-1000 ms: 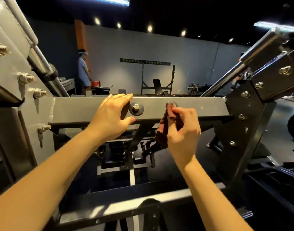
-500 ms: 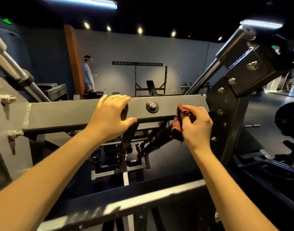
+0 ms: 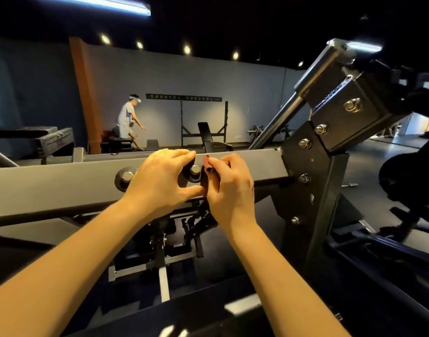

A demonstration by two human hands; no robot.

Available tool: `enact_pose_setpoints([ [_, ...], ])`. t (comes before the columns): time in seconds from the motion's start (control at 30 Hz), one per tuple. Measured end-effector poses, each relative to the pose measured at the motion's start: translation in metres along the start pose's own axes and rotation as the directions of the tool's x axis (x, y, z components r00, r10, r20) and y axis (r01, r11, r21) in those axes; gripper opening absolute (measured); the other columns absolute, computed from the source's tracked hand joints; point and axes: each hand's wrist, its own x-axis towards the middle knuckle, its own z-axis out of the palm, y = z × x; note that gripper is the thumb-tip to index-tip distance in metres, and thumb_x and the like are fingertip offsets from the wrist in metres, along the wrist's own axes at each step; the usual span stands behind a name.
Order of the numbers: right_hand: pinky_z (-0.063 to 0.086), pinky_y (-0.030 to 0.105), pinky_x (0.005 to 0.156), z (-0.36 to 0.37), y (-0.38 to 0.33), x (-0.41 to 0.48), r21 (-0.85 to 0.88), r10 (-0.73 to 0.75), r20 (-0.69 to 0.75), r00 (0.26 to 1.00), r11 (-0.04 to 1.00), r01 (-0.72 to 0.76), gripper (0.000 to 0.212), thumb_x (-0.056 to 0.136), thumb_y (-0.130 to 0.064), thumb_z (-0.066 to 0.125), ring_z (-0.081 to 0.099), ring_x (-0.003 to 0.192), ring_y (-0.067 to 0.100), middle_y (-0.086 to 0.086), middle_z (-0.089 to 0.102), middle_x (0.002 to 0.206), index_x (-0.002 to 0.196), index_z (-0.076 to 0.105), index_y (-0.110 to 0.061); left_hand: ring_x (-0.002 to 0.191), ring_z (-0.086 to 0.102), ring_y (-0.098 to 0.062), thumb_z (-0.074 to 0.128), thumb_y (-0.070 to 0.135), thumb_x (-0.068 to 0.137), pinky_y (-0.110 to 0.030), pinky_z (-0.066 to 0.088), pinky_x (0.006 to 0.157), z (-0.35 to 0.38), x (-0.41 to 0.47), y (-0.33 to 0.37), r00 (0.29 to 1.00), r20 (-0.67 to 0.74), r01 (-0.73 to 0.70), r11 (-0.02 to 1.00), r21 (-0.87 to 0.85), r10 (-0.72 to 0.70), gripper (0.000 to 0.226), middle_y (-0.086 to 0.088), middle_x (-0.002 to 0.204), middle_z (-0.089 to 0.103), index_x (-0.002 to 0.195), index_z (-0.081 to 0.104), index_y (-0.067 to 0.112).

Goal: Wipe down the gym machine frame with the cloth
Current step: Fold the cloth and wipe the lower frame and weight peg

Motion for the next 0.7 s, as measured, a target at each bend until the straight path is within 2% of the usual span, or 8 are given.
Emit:
enact_pose_setpoints([
  [0.1,0.055,0.034,0.070,-0.019,0.041,0.015,-0.133,-0.039,0.062,0.997,0.990,0.047,0.031,0.091,-0.010,0.069,0.058,0.088,0.024,0.012,0.062,0.102,0.122,0.069,-0.006,0.143,0.043,-0.024,0.071,0.069,0.077,-0.050,0.037,0.118,0.000,-0.001,-0.002,1.000,0.015,-0.009,1.000,0.003,0.009,0.092,0.001,0.152,0.051,0.152,0.046,0.023],
  [0.2,0.054,0.041,0.068,-0.037,0.078,0.035,-0.360,0.045,-0.006,0.999,0.932,-0.044,0.025,0.091,-0.012,0.072,0.056,0.083,0.026,0.012,0.060,0.097,0.116,0.072,-0.006,0.144,0.041,-0.026,0.072,0.067,0.078,-0.049,0.035,0.120,0.000,-0.001,0.000,1.000,0.000,-0.001,1.000,-0.009,0.001,0.092,0.000,0.153,0.050,0.153,0.044,0.022],
  [0.27,0.049,0.035,0.065,-0.033,0.073,0.036,-0.436,0.103,-0.073,0.992,0.891,-0.125,0.017,0.095,-0.012,0.067,0.054,0.081,0.026,0.012,0.058,0.094,0.108,0.073,-0.004,0.145,0.041,-0.026,0.072,0.067,0.078,-0.050,0.034,0.120,0.000,-0.001,0.002,1.000,-0.010,-0.006,1.000,0.000,0.006,0.091,0.000,0.154,0.050,0.153,0.044,0.022],
  [0.37,0.047,0.031,0.062,-0.015,0.033,0.016,-0.292,0.125,-0.111,0.986,0.944,-0.153,0.016,0.093,-0.008,0.066,0.056,0.081,0.025,0.013,0.059,0.094,0.107,0.072,-0.004,0.144,0.041,-0.026,0.073,0.067,0.079,-0.051,0.035,0.119,0.001,-0.003,0.003,1.000,-0.016,0.000,1.000,0.005,0.000,0.091,0.000,0.154,0.050,0.153,0.045,0.022],
  [0.43,0.050,0.031,0.059,-0.007,0.013,-0.004,-0.175,0.015,-0.021,1.000,0.984,-0.019,0.025,0.089,-0.007,0.073,0.058,0.080,0.025,0.015,0.061,0.093,0.113,0.072,-0.002,0.144,0.041,-0.026,0.073,0.067,0.079,-0.051,0.037,0.118,0.002,-0.003,0.003,1.000,-0.019,0.000,1.000,0.026,0.000,0.091,0.000,0.154,0.050,0.153,0.044,0.023],
  [0.5,0.054,0.035,0.058,-0.015,0.021,-0.007,-0.182,-0.096,0.080,0.992,0.977,0.109,0.030,0.088,-0.007,0.075,0.059,0.078,0.027,0.016,0.062,0.093,0.117,0.071,-0.002,0.144,0.041,-0.026,0.072,0.067,0.079,-0.049,0.037,0.119,0.002,-0.004,0.004,1.000,-0.023,-0.007,1.000,0.030,0.007,0.091,0.000,0.154,0.049,0.153,0.044,0.023],
  [0.57,0.054,0.040,0.063,-0.029,0.047,0.008,-0.309,-0.093,0.094,0.991,0.944,0.117,0.031,0.087,-0.006,0.076,0.058,0.078,0.029,0.016,0.063,0.094,0.117,0.071,-0.003,0.144,0.041,-0.025,0.072,0.066,0.080,-0.048,0.036,0.119,0.001,-0.005,0.004,1.000,-0.027,-0.014,1.000,0.019,0.014,0.090,0.000,0.154,0.049,0.154,0.043,0.022],
  [0.7,0.043,0.037,0.070,-0.049,0.079,0.035,-0.659,0.028,0.060,0.998,0.752,0.019,0.020,0.088,-0.004,0.071,0.057,0.081,0.030,0.016,0.062,0.093,0.107,0.073,-0.001,0.143,0.041,-0.026,0.070,0.068,0.080,-0.048,0.037,0.118,0.000,-0.005,0.005,0.999,-0.028,-0.014,0.999,0.032,0.015,0.090,0.001,0.154,0.049,0.154,0.043,0.023],
])
